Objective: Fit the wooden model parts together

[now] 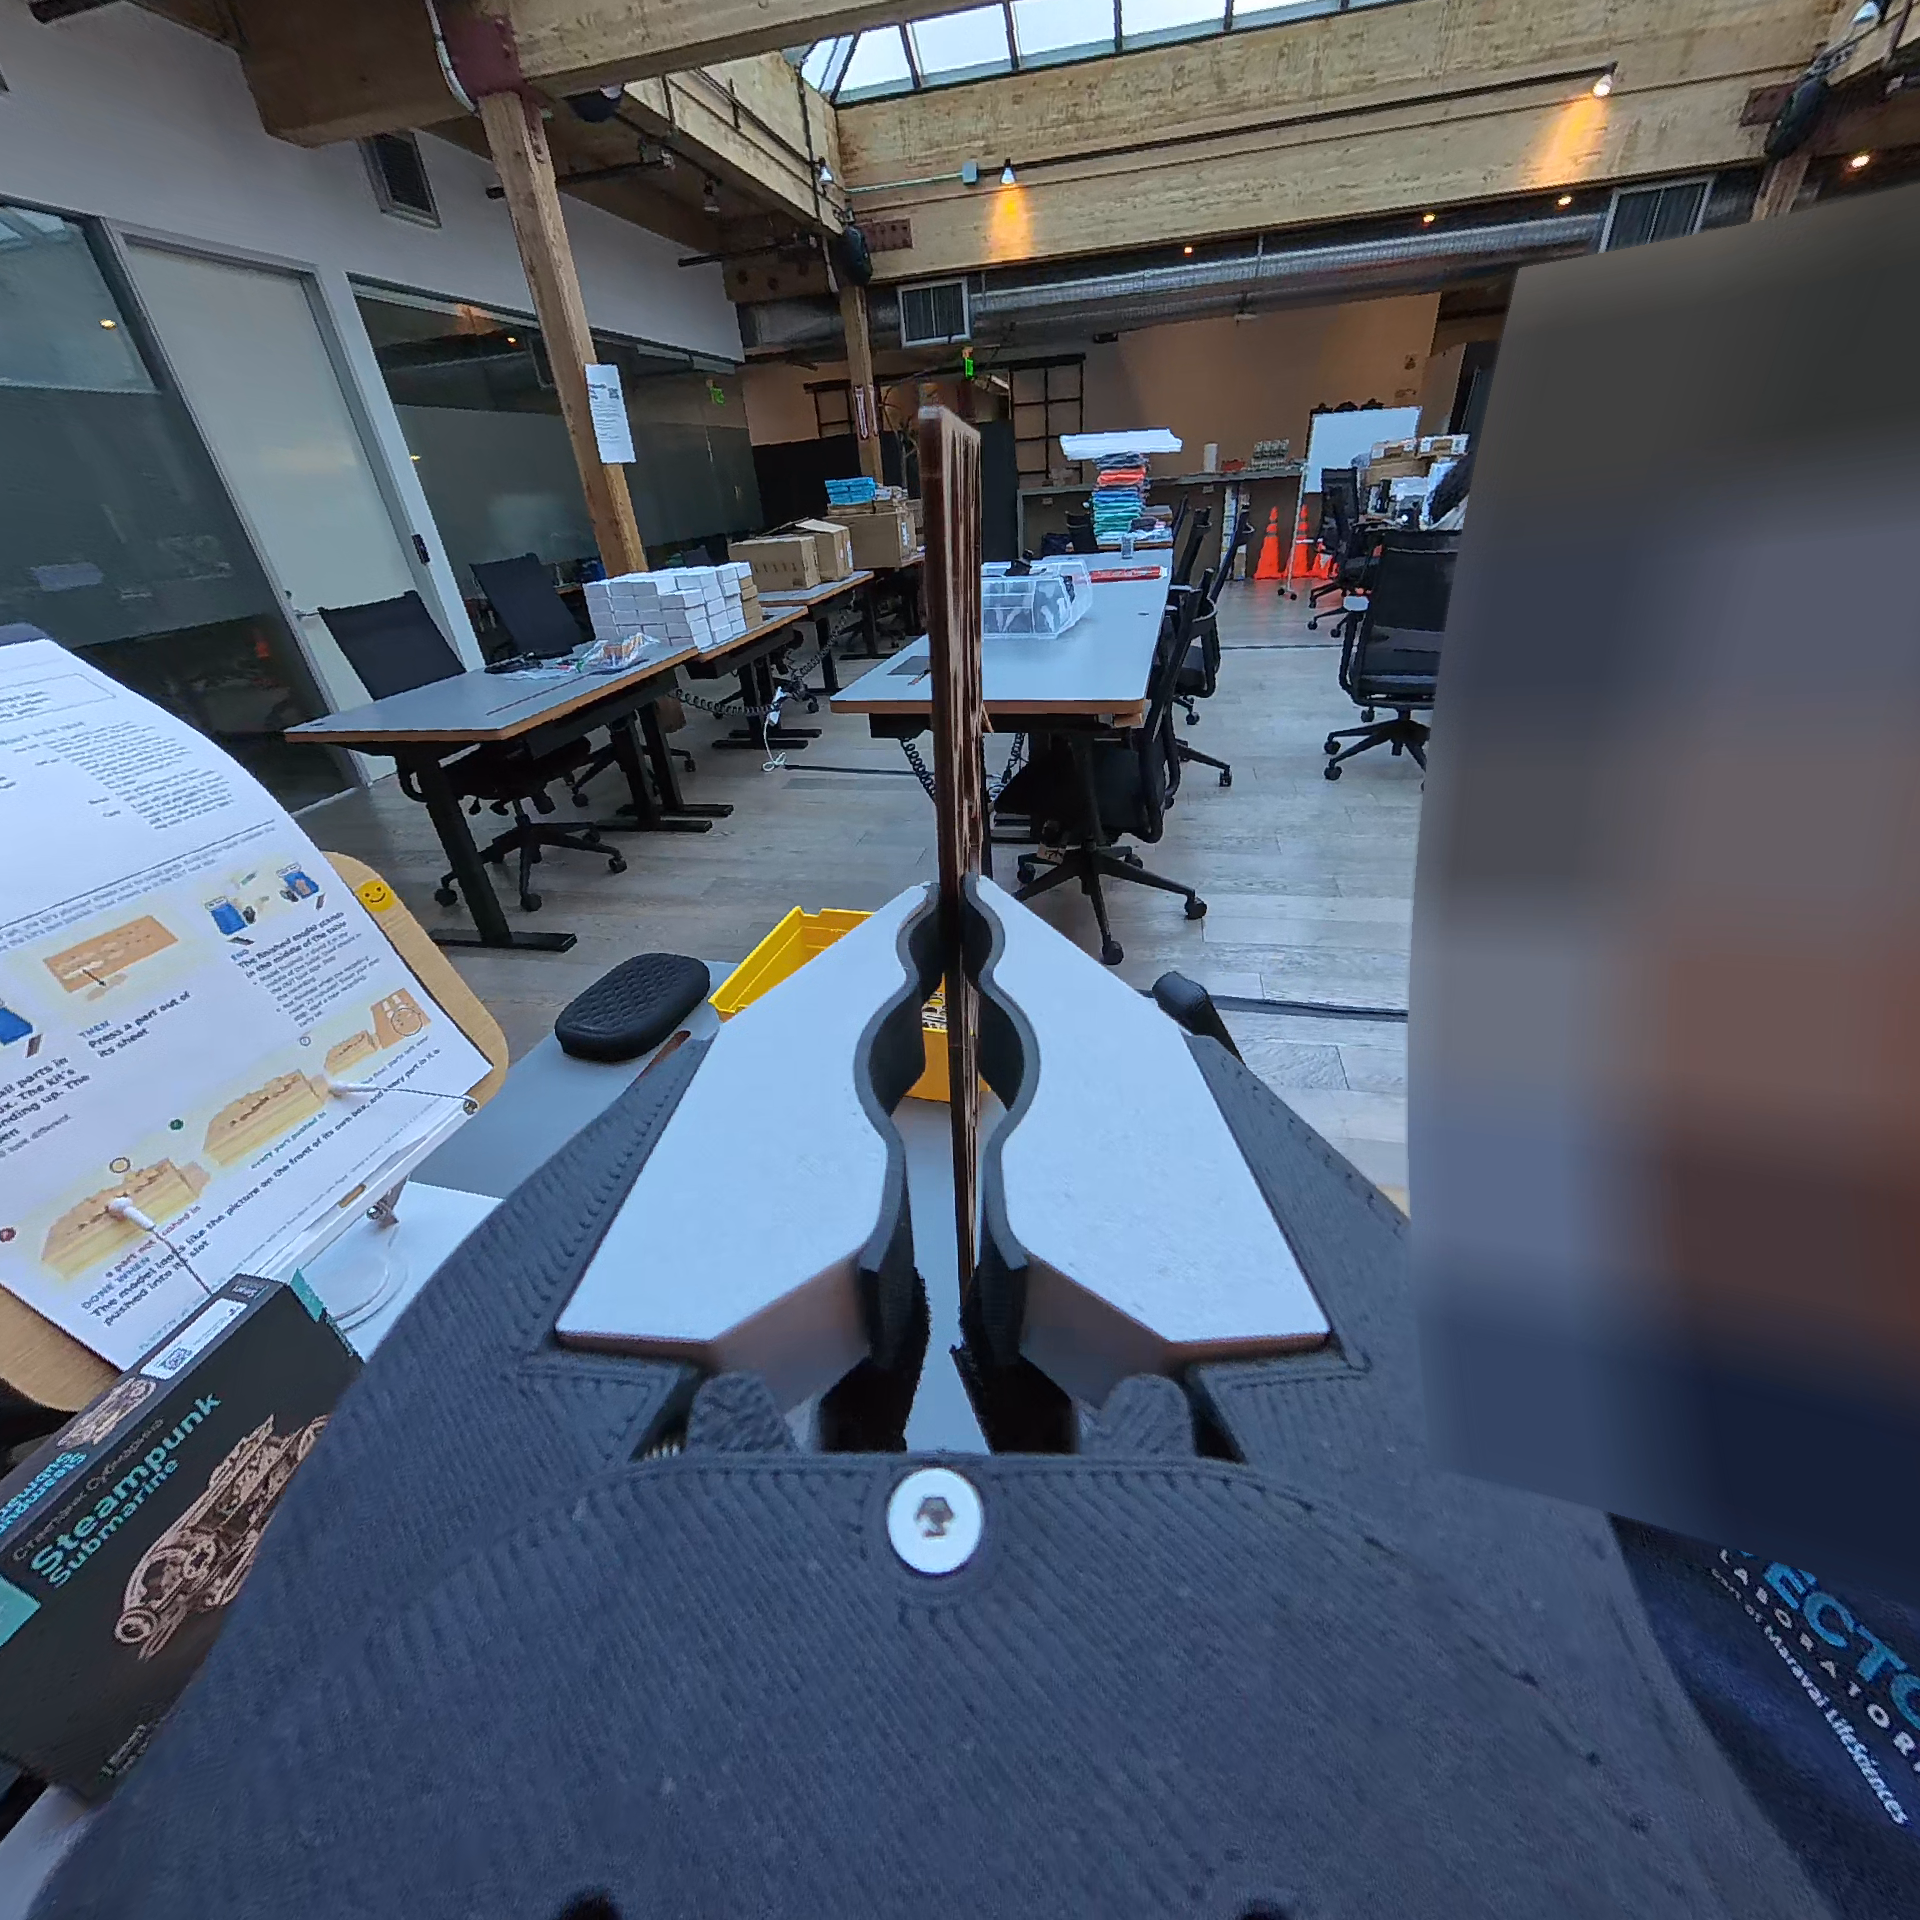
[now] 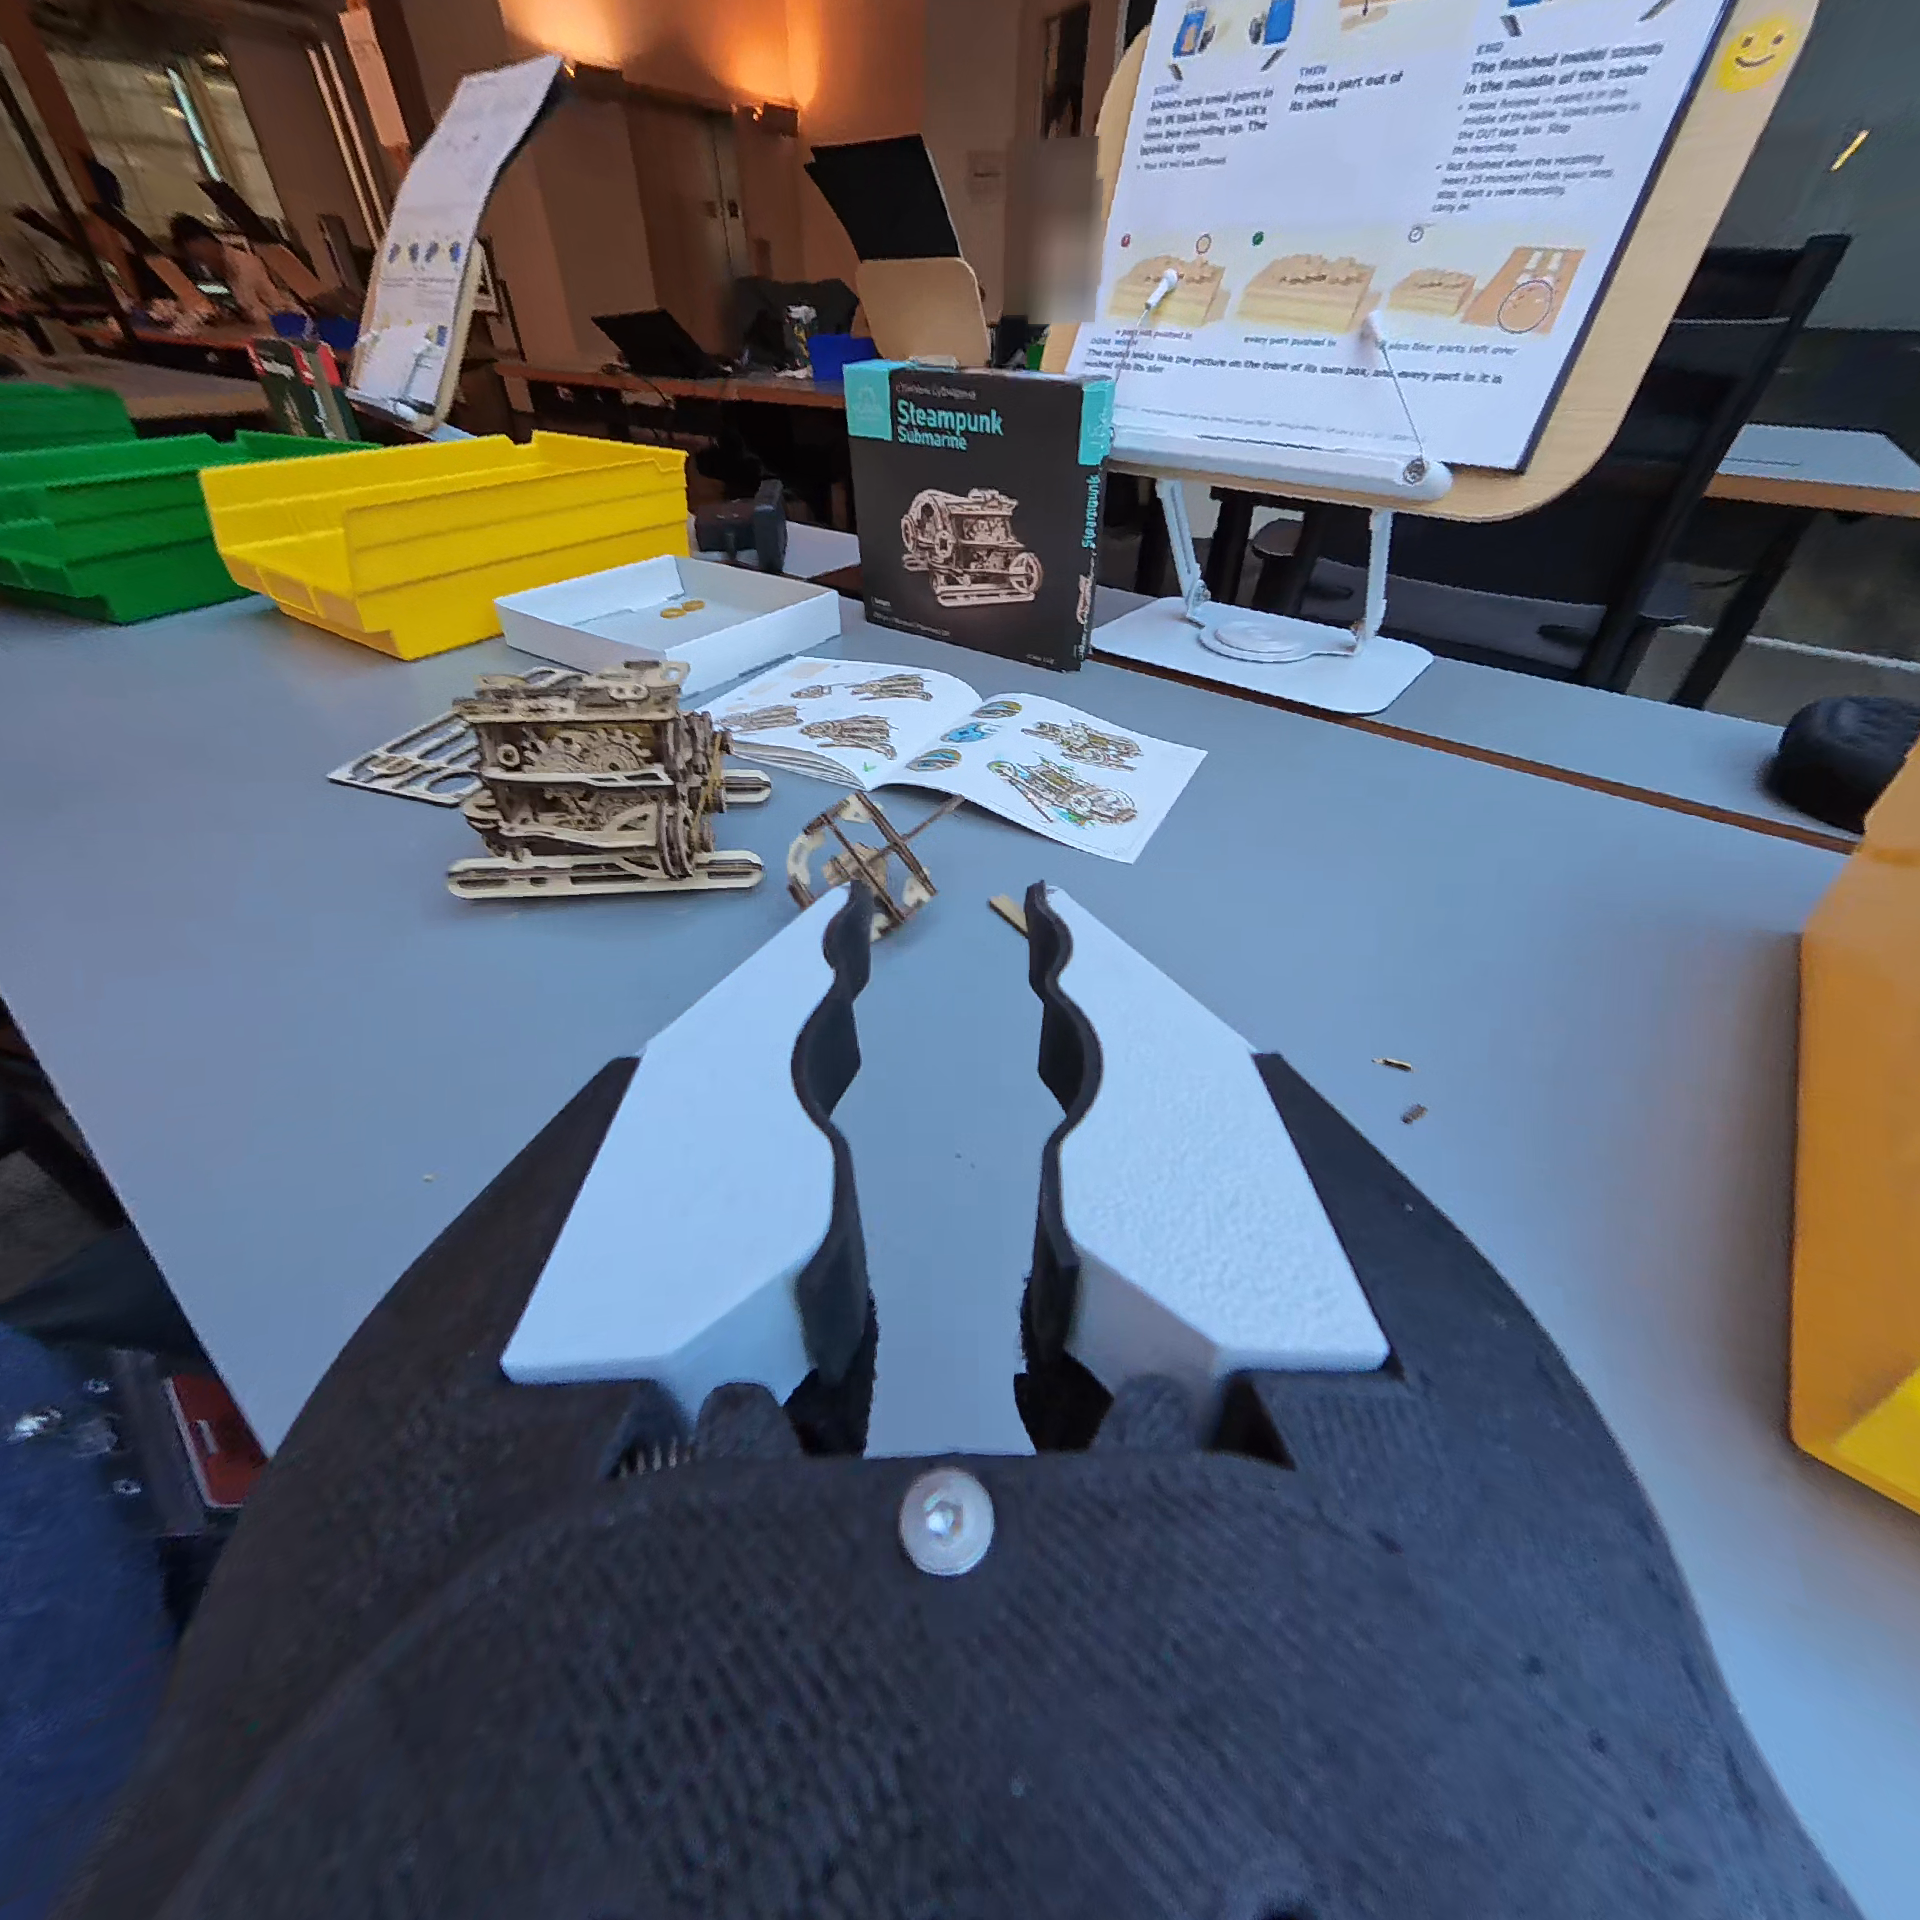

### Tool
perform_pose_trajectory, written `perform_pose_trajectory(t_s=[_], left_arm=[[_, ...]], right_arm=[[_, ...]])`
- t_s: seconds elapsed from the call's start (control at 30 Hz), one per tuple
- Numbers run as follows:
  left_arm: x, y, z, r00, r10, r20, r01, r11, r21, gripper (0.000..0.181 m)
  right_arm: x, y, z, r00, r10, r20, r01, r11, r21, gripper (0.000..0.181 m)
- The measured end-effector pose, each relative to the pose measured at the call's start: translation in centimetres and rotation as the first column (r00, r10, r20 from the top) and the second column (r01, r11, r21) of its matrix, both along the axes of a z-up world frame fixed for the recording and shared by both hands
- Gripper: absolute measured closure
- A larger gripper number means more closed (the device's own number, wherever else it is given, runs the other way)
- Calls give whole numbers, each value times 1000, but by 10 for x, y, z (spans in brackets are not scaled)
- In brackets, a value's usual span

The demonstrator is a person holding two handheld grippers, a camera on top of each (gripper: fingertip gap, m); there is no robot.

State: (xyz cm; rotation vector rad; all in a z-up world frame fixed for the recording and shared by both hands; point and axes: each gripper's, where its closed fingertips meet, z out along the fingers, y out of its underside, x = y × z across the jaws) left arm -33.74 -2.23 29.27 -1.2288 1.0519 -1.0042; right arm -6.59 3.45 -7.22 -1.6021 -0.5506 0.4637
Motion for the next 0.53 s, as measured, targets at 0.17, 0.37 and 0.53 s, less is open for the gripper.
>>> perform_pose_trajectory(t_s=[0.17, 0.37, 0.53], left_arm=[[6, -4, 4, 1000, -9, -2, 9, 1000, 11, 181], [14, -6, 8, 1000, -13, -14, 14, 1000, 16, 181], [19, -6, 9, 1000, -13, -24, 13, 1000, 16, 181]], right_arm=[[3, 3, -14, 1000, 5, -8, -5, 1000, 2, 152], [7, 8, -29, 1000, -5, -26, 5, 1000, -4, 153], [4, 10, -36, 999, 16, -36, -17, 1000, -24, 153]])
